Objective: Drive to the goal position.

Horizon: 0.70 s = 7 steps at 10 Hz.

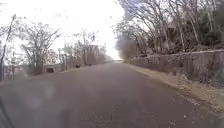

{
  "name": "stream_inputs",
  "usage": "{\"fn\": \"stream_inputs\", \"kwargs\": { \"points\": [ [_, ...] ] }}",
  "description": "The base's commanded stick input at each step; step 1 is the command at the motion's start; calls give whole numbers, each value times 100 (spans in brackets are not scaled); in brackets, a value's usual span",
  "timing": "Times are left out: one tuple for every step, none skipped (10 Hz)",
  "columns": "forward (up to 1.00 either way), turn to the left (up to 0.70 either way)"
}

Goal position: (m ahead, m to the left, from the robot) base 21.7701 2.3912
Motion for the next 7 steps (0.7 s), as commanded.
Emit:
{"fn": "stream_inputs", "kwargs": {
  "points": [
    [70, 0],
    [70, 0],
    [70, 0],
    [70, 0],
    [70, 0],
    [70, 0],
    [70, 0]
  ]
}}
